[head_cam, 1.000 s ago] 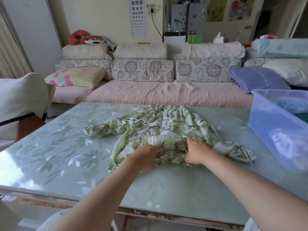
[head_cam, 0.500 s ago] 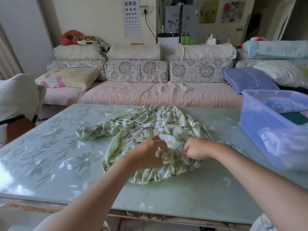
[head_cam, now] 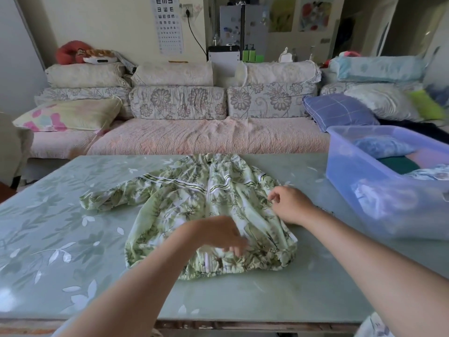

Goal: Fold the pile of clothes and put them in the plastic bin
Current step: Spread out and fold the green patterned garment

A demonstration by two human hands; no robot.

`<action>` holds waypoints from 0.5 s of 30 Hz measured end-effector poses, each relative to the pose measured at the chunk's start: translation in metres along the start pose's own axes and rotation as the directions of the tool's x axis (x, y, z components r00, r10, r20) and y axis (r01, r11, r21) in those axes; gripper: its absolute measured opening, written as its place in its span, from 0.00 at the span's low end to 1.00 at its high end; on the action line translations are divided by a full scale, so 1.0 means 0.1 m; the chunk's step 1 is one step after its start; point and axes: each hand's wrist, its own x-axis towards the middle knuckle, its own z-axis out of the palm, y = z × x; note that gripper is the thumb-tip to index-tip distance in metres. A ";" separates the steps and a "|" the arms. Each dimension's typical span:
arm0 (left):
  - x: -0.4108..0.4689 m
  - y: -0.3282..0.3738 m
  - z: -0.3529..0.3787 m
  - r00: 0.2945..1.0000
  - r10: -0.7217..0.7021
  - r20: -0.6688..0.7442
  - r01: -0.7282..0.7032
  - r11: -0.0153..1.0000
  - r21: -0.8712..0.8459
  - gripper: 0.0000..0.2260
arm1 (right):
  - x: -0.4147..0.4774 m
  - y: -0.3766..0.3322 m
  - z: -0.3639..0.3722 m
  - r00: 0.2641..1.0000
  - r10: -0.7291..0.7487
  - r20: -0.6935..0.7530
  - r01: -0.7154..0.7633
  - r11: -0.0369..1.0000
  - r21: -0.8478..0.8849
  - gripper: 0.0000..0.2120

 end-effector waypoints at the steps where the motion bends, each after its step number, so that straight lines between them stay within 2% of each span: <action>1: 0.08 0.05 -0.01 0.994 0.029 -0.102 -0.032 0.999 -0.026 0.14 | 0.04 0.07 0.02 1.000 0.020 0.008 -0.020 0.999 -0.029 0.14; 3: 0.24 0.13 -0.05 0.942 0.073 -0.327 -0.086 0.996 -0.025 0.11 | 0.09 0.19 0.06 0.991 0.081 0.108 -0.064 0.986 -0.155 0.25; 4: 0.32 0.18 -0.07 0.918 0.105 -0.383 -0.117 0.993 -0.006 0.11 | 0.12 0.26 0.09 0.981 0.110 0.162 -0.074 0.974 -0.213 0.31; 5: 0.39 0.23 -0.07 0.915 0.139 -0.378 -0.143 0.990 0.017 0.13 | 0.14 0.31 0.12 0.970 0.121 0.211 -0.066 0.966 -0.251 0.36; 6: 0.46 0.28 -0.05 0.936 0.163 -0.313 -0.157 0.987 0.044 0.19 | 0.17 0.36 0.15 0.964 0.099 0.245 -0.031 0.963 -0.266 0.37; 8: 0.57 0.41 0.02 0.986 0.125 -0.109 -0.114 0.988 0.103 0.32 | 0.21 0.44 0.16 0.966 -0.015 0.258 0.092 0.953 -0.290 0.32; 10: 0.66 0.49 0.12 0.993 0.116 -0.016 -0.111 0.977 0.183 0.35 | 0.26 0.47 0.11 0.967 -0.083 0.243 0.190 0.867 -0.461 0.23; 12: 0.78 0.52 0.14 0.985 0.166 -0.040 -0.158 0.975 0.157 0.24 | 0.31 0.47 0.00 0.985 -0.032 0.168 0.140 0.717 -0.683 0.19; 15: 0.91 0.51 0.10 0.977 0.208 -0.045 -0.210 0.975 -0.069 0.07 | 0.36 0.63 -0.13 0.983 0.182 0.023 -0.086 0.566 -0.820 0.18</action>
